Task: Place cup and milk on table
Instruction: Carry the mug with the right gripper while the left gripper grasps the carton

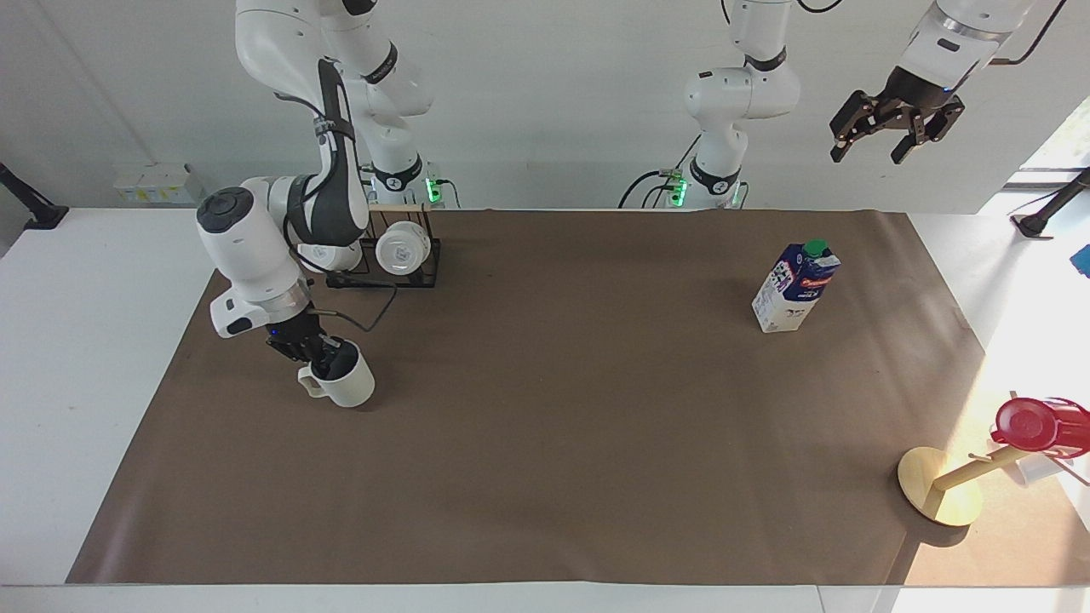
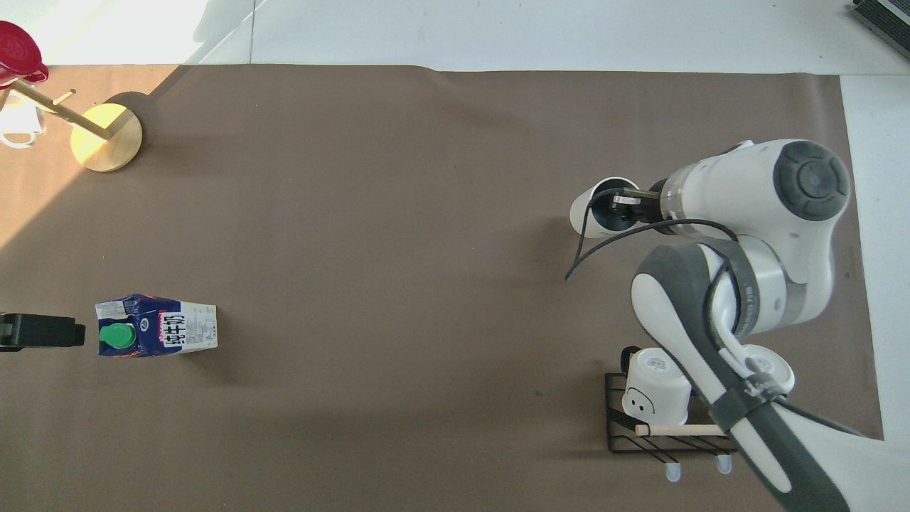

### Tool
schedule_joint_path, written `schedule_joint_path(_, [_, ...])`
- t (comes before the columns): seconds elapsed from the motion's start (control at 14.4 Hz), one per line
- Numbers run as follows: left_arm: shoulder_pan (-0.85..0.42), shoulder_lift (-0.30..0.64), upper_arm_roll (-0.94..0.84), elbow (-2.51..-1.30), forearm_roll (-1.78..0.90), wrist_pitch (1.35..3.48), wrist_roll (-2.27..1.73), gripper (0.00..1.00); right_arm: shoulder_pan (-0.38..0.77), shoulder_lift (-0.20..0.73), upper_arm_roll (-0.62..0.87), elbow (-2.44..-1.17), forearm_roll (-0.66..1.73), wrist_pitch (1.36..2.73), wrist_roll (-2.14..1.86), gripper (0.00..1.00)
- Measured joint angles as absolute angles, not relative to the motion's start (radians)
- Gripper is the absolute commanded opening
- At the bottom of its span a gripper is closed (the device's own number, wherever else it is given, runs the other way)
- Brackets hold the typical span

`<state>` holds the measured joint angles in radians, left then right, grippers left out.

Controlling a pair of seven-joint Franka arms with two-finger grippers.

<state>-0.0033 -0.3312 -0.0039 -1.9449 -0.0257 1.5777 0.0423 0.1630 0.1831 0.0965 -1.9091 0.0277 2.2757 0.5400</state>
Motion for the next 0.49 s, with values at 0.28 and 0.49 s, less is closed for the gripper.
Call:
schedule_joint_path(0.28, [-0.003, -0.357, -0.006, -2.109, -0.006, 1.728, 0.047, 1.00, 0.333, 0.199, 0.097, -1.873, -0.032, 2.276, 0.841, 0.00])
schedule_joint_path(0.49, [-0.003, -0.358, -0.007, -2.202, 0.017, 1.831, 0.070, 1.00, 0.397, 0.241, 0.096, -1.829, -0.061, 2.276, 0.988, 0.00])
